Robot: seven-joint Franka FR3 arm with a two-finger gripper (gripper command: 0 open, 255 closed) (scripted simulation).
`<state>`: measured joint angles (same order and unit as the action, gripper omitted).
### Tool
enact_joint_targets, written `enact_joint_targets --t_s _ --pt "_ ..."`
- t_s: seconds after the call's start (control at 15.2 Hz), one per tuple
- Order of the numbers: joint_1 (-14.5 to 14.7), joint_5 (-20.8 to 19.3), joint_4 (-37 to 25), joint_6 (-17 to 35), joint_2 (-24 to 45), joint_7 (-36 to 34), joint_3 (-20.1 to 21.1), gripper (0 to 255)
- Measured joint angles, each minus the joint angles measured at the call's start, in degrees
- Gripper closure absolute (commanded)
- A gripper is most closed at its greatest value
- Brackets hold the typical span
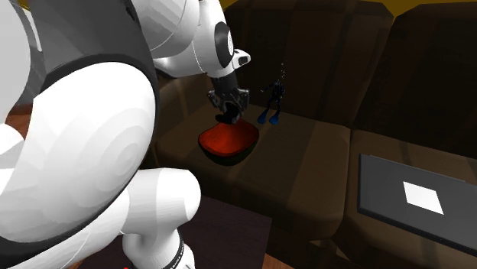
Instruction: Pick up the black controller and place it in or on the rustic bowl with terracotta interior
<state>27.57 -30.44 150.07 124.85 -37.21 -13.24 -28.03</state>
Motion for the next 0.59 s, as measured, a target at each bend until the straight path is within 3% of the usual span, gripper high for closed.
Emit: enact_joint_targets --t_s 0.59 --pt "-0.53 -2.34 4.40 7.83 3.65 -1.81 -2.00 255"
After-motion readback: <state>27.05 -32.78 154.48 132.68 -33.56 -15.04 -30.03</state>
